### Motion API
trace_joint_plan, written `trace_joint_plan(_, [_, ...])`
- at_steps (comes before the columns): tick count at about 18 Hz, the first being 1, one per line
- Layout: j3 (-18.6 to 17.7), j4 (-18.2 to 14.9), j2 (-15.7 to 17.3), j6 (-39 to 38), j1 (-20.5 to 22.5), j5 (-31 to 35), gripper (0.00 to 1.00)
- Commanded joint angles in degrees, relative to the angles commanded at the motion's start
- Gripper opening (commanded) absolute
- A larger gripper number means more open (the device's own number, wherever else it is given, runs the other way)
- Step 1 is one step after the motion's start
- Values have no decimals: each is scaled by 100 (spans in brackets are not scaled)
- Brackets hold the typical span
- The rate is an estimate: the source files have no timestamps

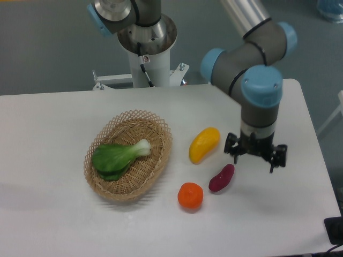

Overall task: Place the orange on the table
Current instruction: 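Raise the open gripper away from the orange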

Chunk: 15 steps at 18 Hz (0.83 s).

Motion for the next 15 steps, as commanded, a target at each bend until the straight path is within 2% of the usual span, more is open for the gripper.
trace_joint_plan(1, [-9, -176, 87, 211, 88, -9, 100])
trace_joint_plan(4, [-9, -353, 106, 380, 290, -114, 100])
trace_joint_plan(15, [-96, -319, 132, 556, 308, -114, 100])
